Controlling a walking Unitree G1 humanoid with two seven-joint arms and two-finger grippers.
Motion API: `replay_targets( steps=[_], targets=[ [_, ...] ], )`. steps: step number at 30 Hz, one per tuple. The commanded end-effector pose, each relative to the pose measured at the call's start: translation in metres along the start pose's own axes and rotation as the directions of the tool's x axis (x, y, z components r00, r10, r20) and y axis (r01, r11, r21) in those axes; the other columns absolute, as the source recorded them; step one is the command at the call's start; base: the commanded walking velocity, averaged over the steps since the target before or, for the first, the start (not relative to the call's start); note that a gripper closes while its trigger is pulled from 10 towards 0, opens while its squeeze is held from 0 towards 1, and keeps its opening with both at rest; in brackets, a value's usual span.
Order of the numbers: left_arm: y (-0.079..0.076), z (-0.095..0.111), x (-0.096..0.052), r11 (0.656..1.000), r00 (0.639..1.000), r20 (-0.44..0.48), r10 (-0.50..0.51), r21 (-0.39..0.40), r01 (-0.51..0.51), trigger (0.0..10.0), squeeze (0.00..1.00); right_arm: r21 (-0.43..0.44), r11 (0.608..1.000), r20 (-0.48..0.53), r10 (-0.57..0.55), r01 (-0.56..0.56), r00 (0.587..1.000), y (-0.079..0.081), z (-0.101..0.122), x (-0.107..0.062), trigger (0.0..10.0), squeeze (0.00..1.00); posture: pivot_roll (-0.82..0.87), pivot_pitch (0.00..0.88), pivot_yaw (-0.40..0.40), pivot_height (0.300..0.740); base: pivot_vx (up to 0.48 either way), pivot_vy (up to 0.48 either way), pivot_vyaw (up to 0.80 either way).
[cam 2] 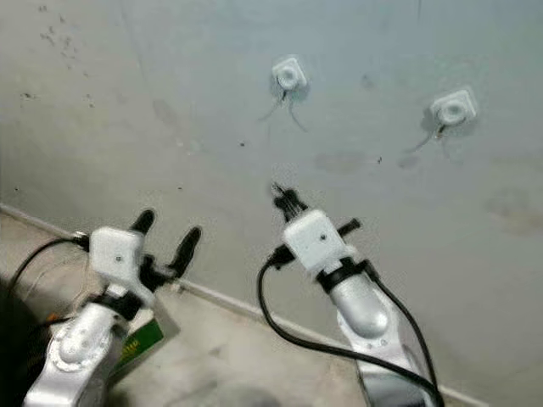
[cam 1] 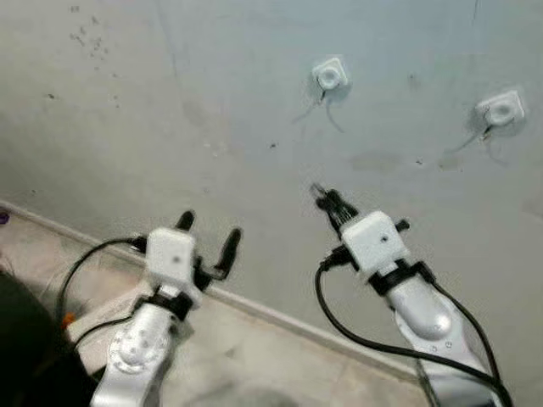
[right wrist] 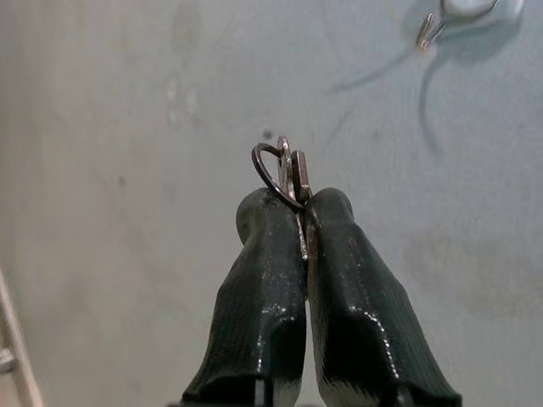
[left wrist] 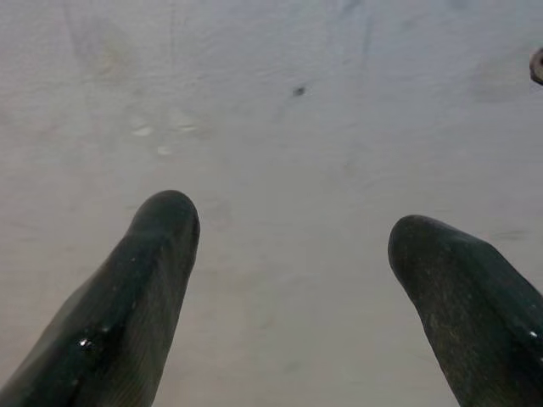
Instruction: Hang keys on a hook
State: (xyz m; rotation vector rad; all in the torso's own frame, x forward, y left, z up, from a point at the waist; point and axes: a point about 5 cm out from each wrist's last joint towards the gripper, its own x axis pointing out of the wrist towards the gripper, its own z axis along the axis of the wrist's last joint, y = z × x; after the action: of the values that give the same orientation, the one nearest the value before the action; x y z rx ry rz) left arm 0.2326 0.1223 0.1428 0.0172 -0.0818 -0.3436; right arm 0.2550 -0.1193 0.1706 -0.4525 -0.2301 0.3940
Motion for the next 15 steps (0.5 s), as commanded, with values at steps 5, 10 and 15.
replay_targets(
  steps=[5,10,15],
  targets=[
    [0.003,0.000,0.002,0.999,0.999,-0.004,0.035,-0.024,-0.035,10.0,0.00,0.016,1.000,0.014,-0.008,0.007,1.000,-0.003,0.007,0.001,10.0,0.00,-0.01,0.088,0.018,0.740,0.000,0.000,0.00],
    [0.002,-0.001,0.007,0.997,0.999,-0.006,0.053,-0.049,-0.053,10.0,0.00,0.033,0.999,-0.009,0.000,0.000,1.000,-0.003,0.005,-0.001,10.0,0.00,-0.02,0.094,0.010,0.740,0.000,0.000,-0.25],
    [0.000,-0.001,0.011,0.997,0.999,-0.003,0.053,-0.053,-0.053,10.0,0.00,0.044,0.999,-0.018,0.003,-0.002,1.000,-0.002,0.006,-0.001,10.0,0.00,-0.03,0.100,0.006,0.740,0.000,0.000,-0.80]
  ],
)
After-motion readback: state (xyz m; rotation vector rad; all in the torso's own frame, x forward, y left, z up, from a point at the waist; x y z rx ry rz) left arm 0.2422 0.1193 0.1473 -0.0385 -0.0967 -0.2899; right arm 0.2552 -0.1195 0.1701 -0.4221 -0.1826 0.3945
